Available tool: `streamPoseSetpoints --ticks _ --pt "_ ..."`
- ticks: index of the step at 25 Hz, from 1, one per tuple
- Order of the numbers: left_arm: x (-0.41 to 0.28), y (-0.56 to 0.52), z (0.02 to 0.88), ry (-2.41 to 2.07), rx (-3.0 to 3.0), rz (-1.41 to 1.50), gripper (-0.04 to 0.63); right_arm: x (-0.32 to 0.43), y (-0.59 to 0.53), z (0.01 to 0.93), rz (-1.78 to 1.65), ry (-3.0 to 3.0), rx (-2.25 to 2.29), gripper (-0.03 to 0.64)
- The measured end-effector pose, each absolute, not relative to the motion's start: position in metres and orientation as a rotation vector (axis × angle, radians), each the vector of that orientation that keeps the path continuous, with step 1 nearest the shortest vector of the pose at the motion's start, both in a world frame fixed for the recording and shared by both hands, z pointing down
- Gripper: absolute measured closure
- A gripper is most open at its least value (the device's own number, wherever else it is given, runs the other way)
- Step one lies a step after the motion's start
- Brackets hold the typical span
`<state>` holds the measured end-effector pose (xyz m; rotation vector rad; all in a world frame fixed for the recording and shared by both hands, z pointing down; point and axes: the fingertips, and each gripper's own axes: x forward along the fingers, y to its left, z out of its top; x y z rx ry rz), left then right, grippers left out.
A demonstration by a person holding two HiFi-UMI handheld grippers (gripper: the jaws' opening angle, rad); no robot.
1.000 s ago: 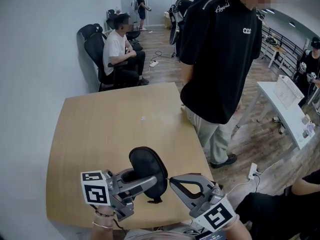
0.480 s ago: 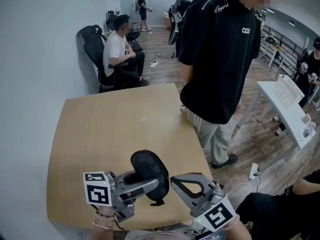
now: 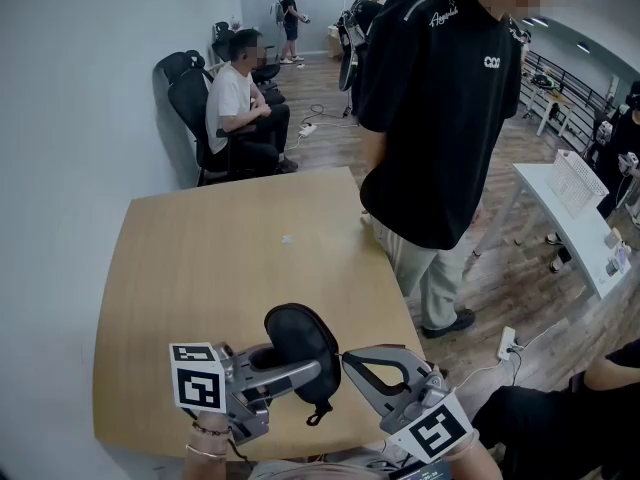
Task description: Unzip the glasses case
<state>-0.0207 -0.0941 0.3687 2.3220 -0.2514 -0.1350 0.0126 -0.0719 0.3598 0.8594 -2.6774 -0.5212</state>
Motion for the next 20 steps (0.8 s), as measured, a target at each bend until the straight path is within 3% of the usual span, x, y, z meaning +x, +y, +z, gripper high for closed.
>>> streamPoseSetpoints --ticks 20 --pt "-0.013 -0.0853 0.3784 -0.219 2.311 -0.05 0.394 0.0157 -0.0725 0.3596 -0.529 -2.667 0.88 0.603"
